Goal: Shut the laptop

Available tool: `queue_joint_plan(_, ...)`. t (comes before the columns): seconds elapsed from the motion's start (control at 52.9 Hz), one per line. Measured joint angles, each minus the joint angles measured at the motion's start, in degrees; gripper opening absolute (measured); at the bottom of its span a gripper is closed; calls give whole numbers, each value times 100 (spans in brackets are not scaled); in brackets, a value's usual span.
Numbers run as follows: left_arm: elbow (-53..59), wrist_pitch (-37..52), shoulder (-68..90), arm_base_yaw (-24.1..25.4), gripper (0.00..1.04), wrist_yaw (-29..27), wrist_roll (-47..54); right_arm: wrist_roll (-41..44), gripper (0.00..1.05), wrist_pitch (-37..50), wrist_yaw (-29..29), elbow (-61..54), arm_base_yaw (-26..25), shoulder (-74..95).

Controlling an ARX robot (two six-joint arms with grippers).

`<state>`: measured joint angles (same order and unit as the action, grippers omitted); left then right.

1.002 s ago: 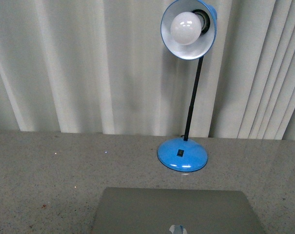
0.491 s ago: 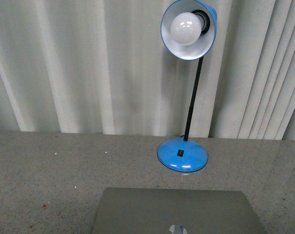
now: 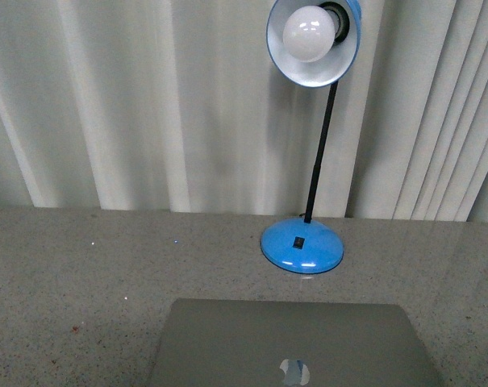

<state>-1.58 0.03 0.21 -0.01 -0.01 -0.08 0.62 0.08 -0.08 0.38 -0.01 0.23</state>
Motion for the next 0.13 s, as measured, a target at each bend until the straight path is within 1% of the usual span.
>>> queue_joint_plan(0.132,0,0,0,0,98,0,0,0,97,0,0,0,0,0)
